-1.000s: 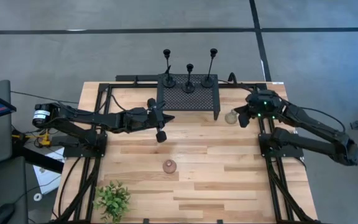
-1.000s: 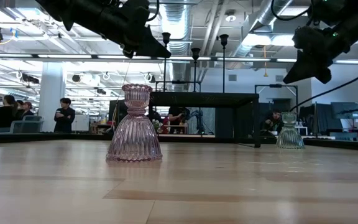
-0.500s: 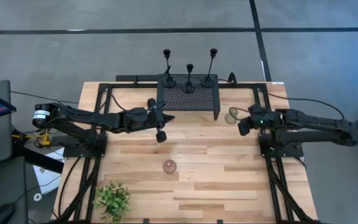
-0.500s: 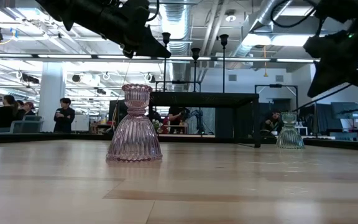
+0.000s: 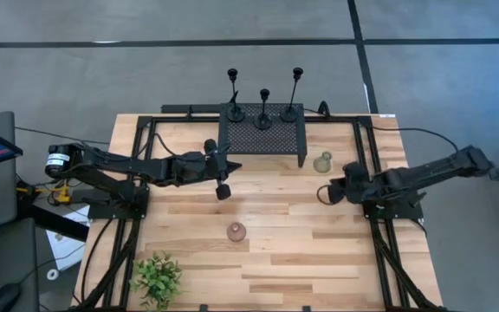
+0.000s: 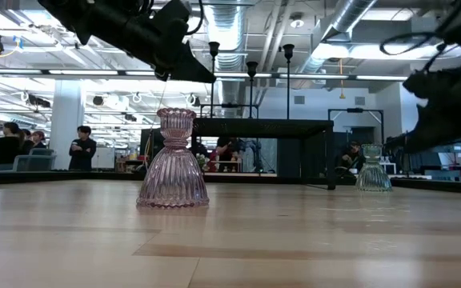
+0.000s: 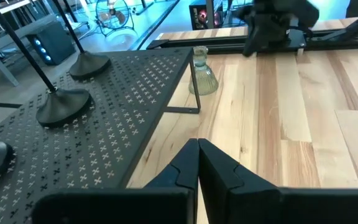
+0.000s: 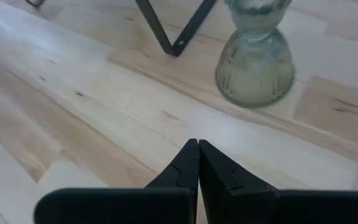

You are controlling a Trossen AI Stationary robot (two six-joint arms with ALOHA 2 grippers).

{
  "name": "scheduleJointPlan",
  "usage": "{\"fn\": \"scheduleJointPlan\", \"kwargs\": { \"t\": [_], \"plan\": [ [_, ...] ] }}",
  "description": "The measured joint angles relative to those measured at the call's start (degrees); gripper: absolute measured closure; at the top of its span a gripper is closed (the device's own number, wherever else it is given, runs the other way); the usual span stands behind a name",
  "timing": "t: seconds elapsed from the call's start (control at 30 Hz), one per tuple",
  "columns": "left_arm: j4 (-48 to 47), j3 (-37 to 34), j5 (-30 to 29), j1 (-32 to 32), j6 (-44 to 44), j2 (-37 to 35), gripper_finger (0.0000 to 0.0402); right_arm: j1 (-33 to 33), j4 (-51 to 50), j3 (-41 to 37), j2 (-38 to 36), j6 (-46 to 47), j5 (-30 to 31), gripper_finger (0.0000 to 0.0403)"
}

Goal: Pick & Place candle stick holders
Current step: Put the green candle holder on the shelf

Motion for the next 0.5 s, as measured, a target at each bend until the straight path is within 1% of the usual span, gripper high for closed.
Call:
{"fn": "scheduleJointPlan", "kwargs": {
  "t": [0.1,0.3,0.4,0.5],
  "plan": [
    [0.3,0.0,0.0,0.0,-0.1,0.0,0.0394,2.6,5.7,-3.0,-0.1,-0.4,2.9,0.0403],
    [0.5,0.0,0.0,0.0,-0.1,0.0,0.0394,7.1,7.5,-4.1,0.0,-4.3,9.0,0.0403],
    [0.5,0.0,0.0,0.0,-0.1,0.0,0.0394,8.7,7.5,-4.7,0.0,-2.2,13.1,0.0403],
    [0.5,0.0,0.0,0.0,-0.1,0.0,0.0394,9.6,9.1,-5.6,2.0,1.8,15.2,0.0403]
  ]
}}
